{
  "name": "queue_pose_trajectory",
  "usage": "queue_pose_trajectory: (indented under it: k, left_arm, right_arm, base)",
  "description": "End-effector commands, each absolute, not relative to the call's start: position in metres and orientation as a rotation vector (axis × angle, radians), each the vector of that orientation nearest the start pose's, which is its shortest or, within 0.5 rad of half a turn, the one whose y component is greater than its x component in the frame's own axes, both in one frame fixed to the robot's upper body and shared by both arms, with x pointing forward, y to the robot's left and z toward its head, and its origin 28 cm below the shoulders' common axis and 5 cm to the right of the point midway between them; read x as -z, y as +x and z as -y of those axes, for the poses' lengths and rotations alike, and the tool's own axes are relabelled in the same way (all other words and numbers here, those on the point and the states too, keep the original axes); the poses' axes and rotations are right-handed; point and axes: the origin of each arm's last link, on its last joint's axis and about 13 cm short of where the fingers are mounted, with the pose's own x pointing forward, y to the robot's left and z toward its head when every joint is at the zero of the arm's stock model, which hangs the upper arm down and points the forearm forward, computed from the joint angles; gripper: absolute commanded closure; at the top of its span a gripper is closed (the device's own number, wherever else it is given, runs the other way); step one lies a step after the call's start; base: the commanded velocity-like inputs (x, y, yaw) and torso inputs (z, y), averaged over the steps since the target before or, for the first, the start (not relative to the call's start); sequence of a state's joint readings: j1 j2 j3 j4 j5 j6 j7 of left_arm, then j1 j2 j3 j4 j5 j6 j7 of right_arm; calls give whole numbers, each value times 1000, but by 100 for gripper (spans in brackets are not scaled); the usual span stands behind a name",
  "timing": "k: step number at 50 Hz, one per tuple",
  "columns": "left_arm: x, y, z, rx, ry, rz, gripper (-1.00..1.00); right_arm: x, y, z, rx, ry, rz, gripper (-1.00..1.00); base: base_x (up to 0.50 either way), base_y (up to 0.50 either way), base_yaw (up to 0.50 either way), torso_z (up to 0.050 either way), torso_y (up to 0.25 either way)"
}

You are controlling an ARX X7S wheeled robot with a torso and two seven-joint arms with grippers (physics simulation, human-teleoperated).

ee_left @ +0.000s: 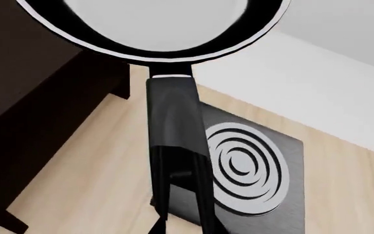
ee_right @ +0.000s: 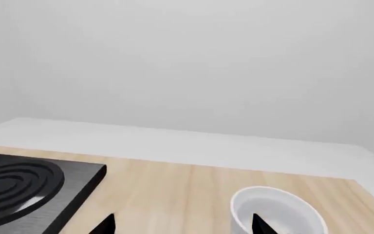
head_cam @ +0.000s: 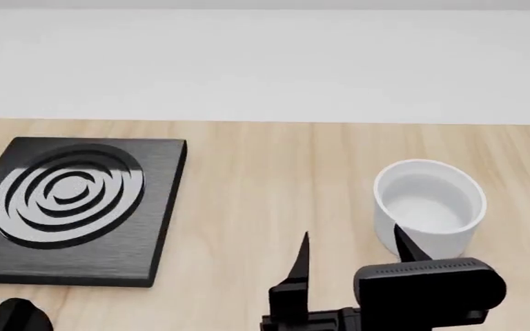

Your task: Put the frying pan on the cabinet shelf.

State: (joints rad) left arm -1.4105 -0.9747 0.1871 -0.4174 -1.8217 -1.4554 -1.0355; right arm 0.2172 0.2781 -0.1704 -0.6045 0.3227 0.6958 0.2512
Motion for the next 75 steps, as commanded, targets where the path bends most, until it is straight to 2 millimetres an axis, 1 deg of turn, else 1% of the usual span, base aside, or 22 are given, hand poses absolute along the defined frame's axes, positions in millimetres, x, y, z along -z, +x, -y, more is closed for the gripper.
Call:
queue_pose_trajectory:
  k: [1, 5, 7, 9, 11, 12, 14, 16, 19, 22, 23, 24, 27, 29, 30, 32, 40, 41, 48, 50, 57, 75]
  left_arm:
    - [-379, 253, -403, -430, -335, -454, 100]
    - [-389, 258, -403, -458, -348, -429, 100]
    - [-389, 263, -403, -451, -339, -434, 100]
    - [-390, 266, -405, -511, -341, -436, 100]
    - [-390, 270, -409, -519, -344, -418, 100]
    - [-390, 271, -411, -553, -347, -423, 100]
    - [-388, 271, -415, -547, -333, -409, 100]
    - [-385, 270, -417, -585, -335, -426, 100]
    - [-388, 269, -420, -628, -395, -395, 100]
    - [-389, 268, -421, -636, -398, -389, 100]
    - [-389, 269, -421, -628, -450, -386, 100]
    - [-385, 268, -419, -612, -391, -440, 100]
    - [-385, 266, -426, -662, -459, -385, 100]
    - [-383, 266, -424, -651, -448, -390, 100]
    - [-384, 266, -423, -629, -438, -357, 100]
    - [-384, 268, -425, -648, -459, -327, 100]
    - [-372, 271, -429, -658, -439, -344, 100]
    - [-371, 271, -429, -671, -404, -319, 100]
    - [-368, 270, -433, -706, -424, -300, 100]
    - [-369, 270, -434, -708, -416, -277, 100]
    - [-365, 270, -438, -725, -403, -290, 100]
    - [-368, 270, -431, -713, -377, -299, 100]
  right_arm:
    - [-129, 221, 94, -102, -63, 43, -100]
    - [-127, 221, 92, -110, -71, 40, -100]
    - [-126, 222, 91, -113, -74, 36, -100]
    - [-126, 223, 91, -112, -74, 36, -100]
    - [-126, 223, 91, -113, -75, 36, -100]
    - [-125, 223, 91, -115, -77, 35, -100]
    - [-124, 223, 90, -117, -79, 32, -100]
    - [-122, 224, 90, -119, -80, 29, -100]
    - [-120, 225, 90, -120, -81, 27, -100]
    - [-121, 225, 90, -120, -84, 25, -100]
    - [-122, 225, 90, -119, -82, 26, -100]
    - [-122, 224, 90, -120, -83, 28, -100]
    - [-123, 224, 89, -121, -83, 30, -100]
    - [-123, 223, 89, -121, -84, 29, -100]
    - [-123, 223, 89, -117, -85, 27, -100]
    - [-123, 223, 89, -117, -86, 26, -100]
    - [-124, 223, 88, -119, -88, 25, -100]
    - [-124, 223, 88, -118, -90, 24, -100]
    - [-124, 223, 88, -115, -93, 20, -100]
    - [-123, 223, 88, -116, -95, 19, -100]
    - [-121, 224, 88, -119, -97, 15, -100]
    - [-120, 223, 87, -123, -100, 10, -100]
  base:
    - [0, 0, 0, 0, 0]
    - [0, 0, 0, 0, 3]
    - [0, 0, 0, 0, 0]
    - [0, 0, -1, 0, 0]
    - [0, 0, 0, 0, 5]
    - [0, 0, 0, 0, 0]
    - [0, 0, 0, 0, 0]
    - [0, 0, 0, 0, 5]
    - [0, 0, 0, 3, 0]
    - [0, -1, 0, 0, 4]
    - [0, 0, 0, 0, 0]
    - [0, 0, 0, 0, 0]
    - [0, 0, 0, 0, 3]
    - [0, 0, 0, 0, 0]
    - [0, 0, 0, 0, 10]
    - [0, 0, 0, 0, 0]
    - [0, 0, 0, 0, 1]
    - [0, 0, 0, 10, 11]
    - [0, 0, 0, 3, -26]
    - [0, 0, 0, 25, -127]
    - [0, 0, 0, 36, -157]
    - [0, 0, 0, 36, -180]
